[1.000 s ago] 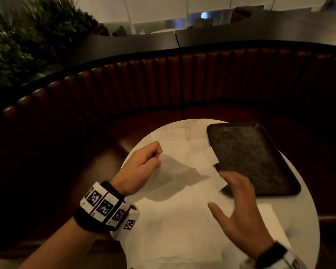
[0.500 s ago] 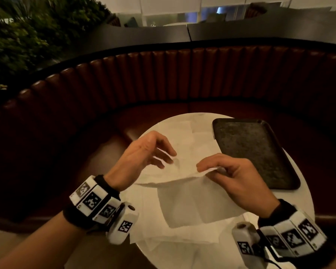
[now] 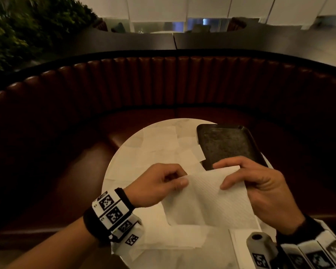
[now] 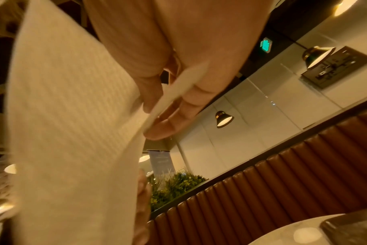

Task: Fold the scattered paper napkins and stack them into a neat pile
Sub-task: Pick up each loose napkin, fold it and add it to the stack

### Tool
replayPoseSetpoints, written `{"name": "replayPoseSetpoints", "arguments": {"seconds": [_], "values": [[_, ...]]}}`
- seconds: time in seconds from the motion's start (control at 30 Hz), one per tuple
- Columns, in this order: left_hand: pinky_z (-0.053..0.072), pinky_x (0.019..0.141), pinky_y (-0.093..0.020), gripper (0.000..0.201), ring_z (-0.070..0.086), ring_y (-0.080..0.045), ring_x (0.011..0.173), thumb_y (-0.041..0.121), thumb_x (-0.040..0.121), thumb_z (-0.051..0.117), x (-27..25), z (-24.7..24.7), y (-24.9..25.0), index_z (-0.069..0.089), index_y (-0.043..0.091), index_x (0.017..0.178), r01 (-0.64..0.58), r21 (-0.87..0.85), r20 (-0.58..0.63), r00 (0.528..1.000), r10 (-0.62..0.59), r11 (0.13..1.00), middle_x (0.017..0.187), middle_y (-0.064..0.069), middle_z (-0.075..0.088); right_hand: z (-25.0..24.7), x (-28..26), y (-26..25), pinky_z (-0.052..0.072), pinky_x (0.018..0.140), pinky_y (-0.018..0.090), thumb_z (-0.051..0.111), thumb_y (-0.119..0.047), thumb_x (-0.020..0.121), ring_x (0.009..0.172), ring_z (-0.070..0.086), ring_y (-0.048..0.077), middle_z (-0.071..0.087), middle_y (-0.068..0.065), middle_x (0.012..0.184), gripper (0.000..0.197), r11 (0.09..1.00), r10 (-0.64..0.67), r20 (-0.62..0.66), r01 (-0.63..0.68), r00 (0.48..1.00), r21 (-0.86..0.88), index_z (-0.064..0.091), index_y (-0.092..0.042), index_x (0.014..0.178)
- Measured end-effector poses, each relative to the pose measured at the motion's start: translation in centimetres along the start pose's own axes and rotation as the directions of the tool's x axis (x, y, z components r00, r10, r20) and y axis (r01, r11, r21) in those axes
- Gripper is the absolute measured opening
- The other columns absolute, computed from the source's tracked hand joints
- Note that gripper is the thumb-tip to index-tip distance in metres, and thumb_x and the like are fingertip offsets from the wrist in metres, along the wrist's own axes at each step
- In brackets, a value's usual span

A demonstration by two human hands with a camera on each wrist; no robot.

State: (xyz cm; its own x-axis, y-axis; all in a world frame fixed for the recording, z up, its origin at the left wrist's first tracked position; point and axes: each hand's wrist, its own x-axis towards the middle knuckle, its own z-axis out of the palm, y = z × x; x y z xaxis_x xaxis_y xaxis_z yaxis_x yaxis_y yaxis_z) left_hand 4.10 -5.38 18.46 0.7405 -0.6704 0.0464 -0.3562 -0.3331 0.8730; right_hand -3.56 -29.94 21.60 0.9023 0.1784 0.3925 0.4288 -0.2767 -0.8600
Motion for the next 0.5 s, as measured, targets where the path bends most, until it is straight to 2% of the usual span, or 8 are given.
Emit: {"name": "replayPoseSetpoints", "arguments": {"seconds": [0.07,0.13,0.17,0.23,0.33,0.4,0.43,0.5], "values": [[0.055,0.08,-0.04,0.017,0.066,-0.016,0.086,0.038,0.091,0.059,-0.2,-0.5,-0.1,0.069,0.024,0.094,0.035,-0.029,-0.04,0.999,-0.036,0.999,0.092,0.005,0.071,-0.7,-0.6,0.6,0.057,0.083,0.03,0.075,-0.009,0.073,0.102,0.066,0.018,0.069,-0.003,0.106,0.006,0.999,0.027,-0.034,-0.026,0.999,0.019,0.075,-0.014,0.069],[0.053,0.081,-0.047,0.019,0.065,-0.019,0.085,0.045,0.087,0.059,-0.6,-0.9,-0.4,0.069,0.029,0.091,0.06,-0.002,-0.059,0.996,-0.06,0.998,0.091,0.008,0.071,-1.2,-1.2,1.3,0.058,0.081,0.031,0.066,0.01,0.076,0.1,0.068,0.016,0.071,-0.004,0.102,0.027,0.997,0.076,-0.055,-0.077,0.996,-0.025,0.074,-0.014,0.069],[0.053,0.081,-0.048,0.017,0.065,-0.017,0.084,0.044,0.087,0.06,-0.8,-1.0,-0.3,0.069,0.029,0.09,0.067,0.023,-0.058,0.996,-0.065,0.998,0.089,0.009,0.07,-1.5,-1.5,1.5,0.058,0.081,0.029,0.061,0.017,0.078,0.1,0.067,0.013,0.071,-0.007,0.102,0.037,0.992,0.096,-0.055,-0.1,0.994,-0.076,0.074,-0.017,0.07],[0.053,0.082,-0.042,0.012,0.064,-0.011,0.084,0.036,0.09,0.062,-1.0,-1.1,0.2,0.07,0.027,0.091,0.048,0.115,-0.044,0.998,-0.043,0.992,0.088,0.012,0.07,-1.8,-1.5,1.3,0.055,0.085,0.024,0.057,0.018,0.08,0.103,0.065,0.009,0.068,-0.012,0.105,0.047,0.969,0.125,-0.053,-0.133,0.991,-0.208,0.071,-0.026,0.074],[0.052,0.079,-0.032,0.019,0.062,-0.004,0.084,0.038,0.093,0.058,-1.1,-1.2,2.1,0.07,0.024,0.097,-0.097,0.364,0.029,0.995,0.093,0.926,0.091,0.013,0.069,-0.7,-0.2,-0.7,0.047,0.092,0.014,0.057,-0.003,0.083,0.112,0.055,0.001,0.059,-0.021,0.114,0.031,0.912,0.067,-0.028,-0.073,0.997,-0.405,0.066,-0.031,0.092],[0.052,0.075,-0.03,0.023,0.061,-0.005,0.08,0.041,0.094,0.054,-0.9,-1.2,3.3,0.069,0.024,0.1,-0.181,0.497,0.082,0.983,0.162,0.849,0.092,0.01,0.068,1.5,1.4,-2.3,0.041,0.096,0.019,0.052,-0.037,0.088,0.114,0.049,-0.003,0.056,-0.024,0.116,0.02,0.805,0.062,0.138,0.032,0.989,-0.592,0.061,-0.035,0.106],[0.052,0.073,-0.03,0.024,0.06,-0.006,0.078,0.042,0.095,0.054,-0.7,-1.2,3.6,0.069,0.025,0.1,-0.209,0.546,0.101,0.978,0.184,0.811,0.091,0.009,0.068,2.8,2.1,-2.7,0.038,0.098,0.023,0.044,-0.052,0.089,0.111,0.048,-0.004,0.056,-0.024,0.114,0.028,0.736,0.095,0.235,0.091,0.967,-0.671,0.058,-0.038,0.109],[0.052,0.069,-0.032,0.022,0.06,-0.007,0.074,0.041,0.094,0.054,-0.6,-1.3,3.8,0.069,0.026,0.1,-0.236,0.623,0.129,0.971,0.2,0.746,0.088,0.009,0.068,4.8,3.3,-2.7,0.041,0.094,0.029,0.038,-0.062,0.089,0.101,0.052,0.0,0.061,-0.021,0.107,0.036,0.667,0.187,0.343,0.137,0.92,-0.732,0.058,-0.038,0.108]]}}
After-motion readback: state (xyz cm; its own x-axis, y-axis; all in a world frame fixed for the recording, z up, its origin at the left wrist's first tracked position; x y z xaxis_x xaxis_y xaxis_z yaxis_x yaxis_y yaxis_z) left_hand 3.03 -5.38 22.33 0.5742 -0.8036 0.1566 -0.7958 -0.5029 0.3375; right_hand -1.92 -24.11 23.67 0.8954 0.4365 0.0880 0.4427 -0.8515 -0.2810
